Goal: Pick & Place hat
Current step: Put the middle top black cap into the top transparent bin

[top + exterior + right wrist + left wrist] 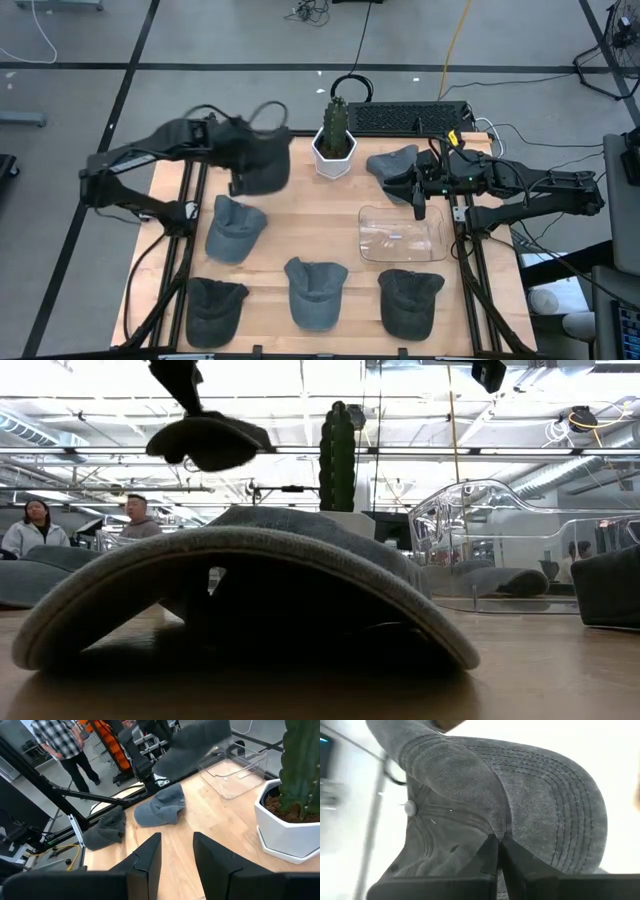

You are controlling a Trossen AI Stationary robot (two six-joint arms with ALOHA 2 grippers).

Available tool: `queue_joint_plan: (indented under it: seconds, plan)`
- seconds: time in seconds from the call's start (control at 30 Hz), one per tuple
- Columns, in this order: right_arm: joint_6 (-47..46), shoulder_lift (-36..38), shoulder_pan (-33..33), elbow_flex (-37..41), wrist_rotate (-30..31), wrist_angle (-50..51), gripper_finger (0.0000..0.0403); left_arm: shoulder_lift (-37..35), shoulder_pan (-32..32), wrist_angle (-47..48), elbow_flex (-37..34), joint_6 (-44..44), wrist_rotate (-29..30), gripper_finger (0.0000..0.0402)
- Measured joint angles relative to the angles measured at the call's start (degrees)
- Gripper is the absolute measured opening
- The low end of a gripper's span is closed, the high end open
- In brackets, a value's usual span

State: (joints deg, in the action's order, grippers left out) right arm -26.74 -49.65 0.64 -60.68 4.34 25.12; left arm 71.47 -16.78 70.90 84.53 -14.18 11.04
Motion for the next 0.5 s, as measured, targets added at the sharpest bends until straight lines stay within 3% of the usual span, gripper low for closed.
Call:
queue_joint_plan:
  seconds: [0.23, 0.5]
  plan:
    - [2.7, 0.0, 0.0, 0.0, 1.8, 0.5, 0.0105, -1.1, -5.7, -0.3, 0.0, -11.8, 14.4, 0.0014]
    - [4.3, 0.0, 0.0, 0.0, 3.4, 0.6, 0.0105, 2.9, -16.5, -1.6, -0.5, -17.5, 14.0, 0.0007]
